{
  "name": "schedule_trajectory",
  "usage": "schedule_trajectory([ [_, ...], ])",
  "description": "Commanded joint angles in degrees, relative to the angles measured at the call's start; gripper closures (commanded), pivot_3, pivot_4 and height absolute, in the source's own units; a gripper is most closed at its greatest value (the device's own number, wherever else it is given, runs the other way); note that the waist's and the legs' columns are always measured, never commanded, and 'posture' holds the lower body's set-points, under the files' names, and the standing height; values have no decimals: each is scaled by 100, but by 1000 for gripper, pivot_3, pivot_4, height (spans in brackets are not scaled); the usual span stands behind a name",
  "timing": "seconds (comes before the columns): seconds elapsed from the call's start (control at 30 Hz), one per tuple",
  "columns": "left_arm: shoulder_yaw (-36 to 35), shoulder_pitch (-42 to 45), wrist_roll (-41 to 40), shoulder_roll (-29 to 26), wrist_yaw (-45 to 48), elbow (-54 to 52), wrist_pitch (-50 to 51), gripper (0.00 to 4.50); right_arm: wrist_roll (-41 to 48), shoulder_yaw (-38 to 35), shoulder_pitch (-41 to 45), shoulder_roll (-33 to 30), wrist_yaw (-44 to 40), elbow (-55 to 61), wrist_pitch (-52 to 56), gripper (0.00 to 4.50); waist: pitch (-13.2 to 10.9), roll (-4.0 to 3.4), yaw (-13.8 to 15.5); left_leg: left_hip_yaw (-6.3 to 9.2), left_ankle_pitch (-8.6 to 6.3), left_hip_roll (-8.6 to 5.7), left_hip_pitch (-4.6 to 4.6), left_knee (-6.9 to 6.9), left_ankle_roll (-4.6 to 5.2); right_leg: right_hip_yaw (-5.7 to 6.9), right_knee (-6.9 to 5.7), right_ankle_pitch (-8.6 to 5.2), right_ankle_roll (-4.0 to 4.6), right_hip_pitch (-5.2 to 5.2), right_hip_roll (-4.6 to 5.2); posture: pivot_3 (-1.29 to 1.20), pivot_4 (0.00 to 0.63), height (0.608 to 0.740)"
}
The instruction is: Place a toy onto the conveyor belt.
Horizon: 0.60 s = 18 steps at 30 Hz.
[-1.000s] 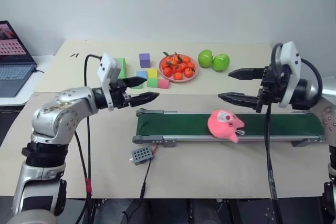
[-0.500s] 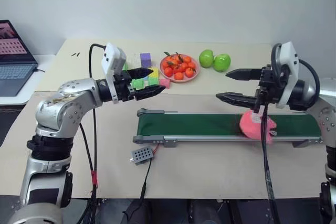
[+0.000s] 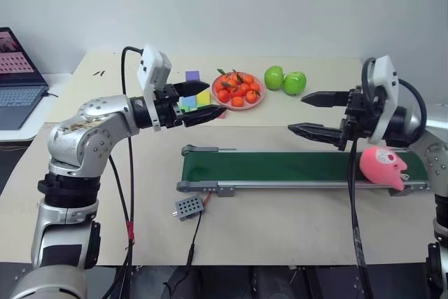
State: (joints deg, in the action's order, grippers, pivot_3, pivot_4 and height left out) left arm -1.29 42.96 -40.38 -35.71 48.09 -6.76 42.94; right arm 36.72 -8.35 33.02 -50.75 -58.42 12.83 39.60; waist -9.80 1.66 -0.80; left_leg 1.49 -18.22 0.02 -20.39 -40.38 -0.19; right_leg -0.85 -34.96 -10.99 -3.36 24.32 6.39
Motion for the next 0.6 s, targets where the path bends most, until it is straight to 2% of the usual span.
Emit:
schedule_trajectory([
  [0.03, -100, 160, -6, 23, -24, -173, 35, 117, 28, -226, 18, 6, 60, 82, -148, 0, 0, 0, 0, 0, 0, 0, 0, 0, 0, 0, 0, 0, 0, 0, 0, 0, 150, 738],
  [0.6, -63, 345, 80, 82, -7, -101, -15, 117, 18, -237, 15, 13, 157, 84, -201, 0, 0, 0, -3, 0, 0, 0, 0, 0, 0, 0, 1, 0, 0, 0, 0, 0, 150, 738],
])
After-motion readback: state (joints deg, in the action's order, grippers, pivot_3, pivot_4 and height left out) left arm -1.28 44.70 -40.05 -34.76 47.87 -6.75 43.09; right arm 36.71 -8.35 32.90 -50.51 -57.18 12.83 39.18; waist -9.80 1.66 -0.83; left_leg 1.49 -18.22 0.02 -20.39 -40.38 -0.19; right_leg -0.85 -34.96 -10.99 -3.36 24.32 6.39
